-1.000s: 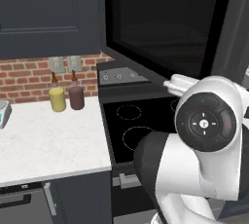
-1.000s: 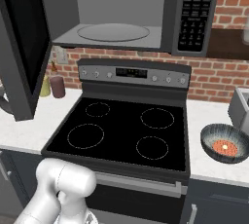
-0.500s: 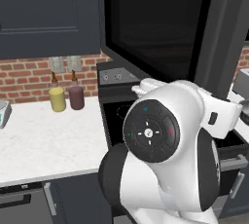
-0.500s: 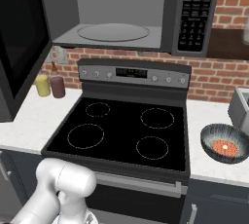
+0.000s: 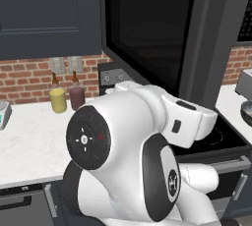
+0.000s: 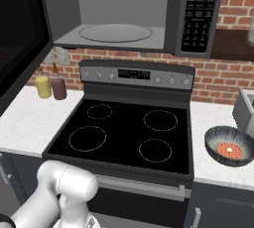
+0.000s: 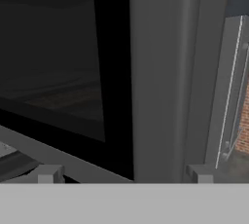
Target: Open the microwave, place the bowl with waffle inside the microwave, then close the microwave door and turn it on.
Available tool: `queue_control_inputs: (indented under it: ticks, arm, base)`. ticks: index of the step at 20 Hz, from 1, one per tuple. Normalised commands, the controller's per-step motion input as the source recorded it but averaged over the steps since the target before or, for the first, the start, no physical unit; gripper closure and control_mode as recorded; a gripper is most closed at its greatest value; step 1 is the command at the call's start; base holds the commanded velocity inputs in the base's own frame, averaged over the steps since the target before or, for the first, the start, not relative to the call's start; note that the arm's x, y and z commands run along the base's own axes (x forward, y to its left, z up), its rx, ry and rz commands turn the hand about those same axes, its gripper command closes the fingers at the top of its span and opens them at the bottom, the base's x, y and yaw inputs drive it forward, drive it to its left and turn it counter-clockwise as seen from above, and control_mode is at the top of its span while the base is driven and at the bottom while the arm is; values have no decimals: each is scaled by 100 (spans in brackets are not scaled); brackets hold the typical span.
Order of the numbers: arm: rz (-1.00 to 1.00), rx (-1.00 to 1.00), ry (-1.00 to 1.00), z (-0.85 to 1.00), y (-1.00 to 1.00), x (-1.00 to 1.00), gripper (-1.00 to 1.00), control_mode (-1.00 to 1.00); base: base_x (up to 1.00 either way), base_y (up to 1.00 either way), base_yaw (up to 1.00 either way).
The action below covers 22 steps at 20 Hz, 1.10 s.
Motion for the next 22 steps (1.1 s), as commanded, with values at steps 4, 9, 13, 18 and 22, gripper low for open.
queue_control_inputs:
  ticks: [4,9,13,18,22]
  arm:
    - [-1,0,0,0,-1,-44,-100,-100]
    - [-1,0,2,0,0,-57,-100,-100]
    - [0,0,0,0,-4,-68,-100,-100]
    - [15,14,0,0,-43,-60,-100,-100]
    - [33,39,0,0,-80,-27,-100,-100]
  base:
    - [0,0,0]
    - [0,0,0]
    - [0,0,0]
    - [0,0,0]
    - [0,0,0]
